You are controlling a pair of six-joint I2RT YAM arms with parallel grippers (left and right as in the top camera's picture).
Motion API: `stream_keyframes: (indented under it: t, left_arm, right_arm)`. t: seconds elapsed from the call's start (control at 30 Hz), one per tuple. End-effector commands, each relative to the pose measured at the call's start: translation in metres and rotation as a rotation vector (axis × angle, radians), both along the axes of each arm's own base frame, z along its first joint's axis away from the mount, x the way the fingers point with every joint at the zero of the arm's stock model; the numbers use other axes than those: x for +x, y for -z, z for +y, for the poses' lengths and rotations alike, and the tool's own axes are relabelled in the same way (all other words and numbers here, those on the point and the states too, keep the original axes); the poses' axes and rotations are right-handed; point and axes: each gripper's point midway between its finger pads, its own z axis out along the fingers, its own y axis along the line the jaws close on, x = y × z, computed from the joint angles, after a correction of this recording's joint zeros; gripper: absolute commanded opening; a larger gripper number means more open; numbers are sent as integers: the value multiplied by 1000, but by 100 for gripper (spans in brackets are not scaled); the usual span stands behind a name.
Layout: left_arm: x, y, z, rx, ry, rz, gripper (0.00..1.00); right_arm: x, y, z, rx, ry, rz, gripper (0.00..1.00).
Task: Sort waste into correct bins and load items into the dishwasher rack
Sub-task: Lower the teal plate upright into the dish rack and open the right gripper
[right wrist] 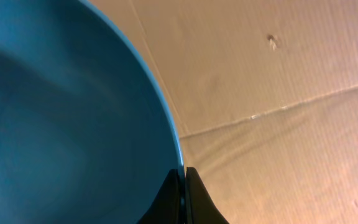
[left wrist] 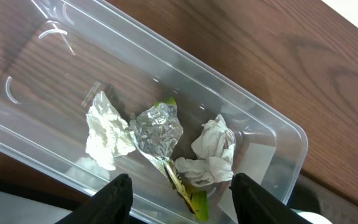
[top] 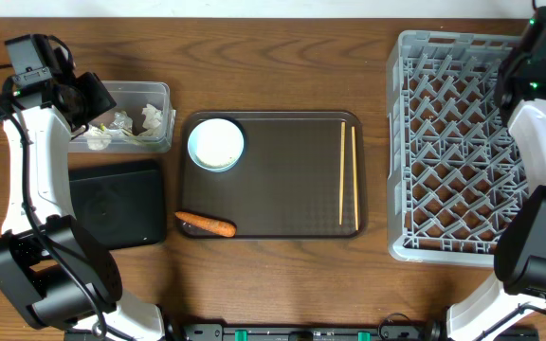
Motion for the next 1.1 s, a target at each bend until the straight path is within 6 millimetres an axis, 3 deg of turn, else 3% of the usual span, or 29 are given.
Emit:
stream_keyframes:
  t: [0.0,0.3,0.33,0.37,0.4,0.43,0.47,0.77,0.93,0.97,1.07]
  left_arm:
    - [-3,5,-1,-5,-3,15,54]
    - [-3,5,-1,-5,-3,15,54]
    - [-3,5,-1,-5,-3,15,54]
    - [-3,5,-1,-5,-3,15,54]
    - [-3,5,-1,-5,-3,15,54]
    - [-3,5,-1,-5,-3,15,54]
    - [-3,5,-1,-5,-3,15,54]
    - [-3,5,-1,-5,-3,15,54]
    - [-4,6,-1,-6,-3,21,54]
    - [-4,6,-1,-7,-3,21,54]
    - [-4,6,-1,-7,-3,22,54]
  right_arm:
    - [14,10,14,6,-53,46,1]
    - [20,32,44,63,-127,127,1]
    - [20,36,48,75,-131,135,10]
    - [19,40,52,85,-131,138,33]
    - [18,42,55,93,-132,142,68]
    - [17,44,57,98,-133,145,89]
    - [17,45,60,100,-136,153,99]
    - [18,46,71,100,-152,163,99]
    - [15,34,74,114,-156,115,99]
    - [14,31,73,112,-155,107,97]
    - [10,22,69,104,-140,91,74]
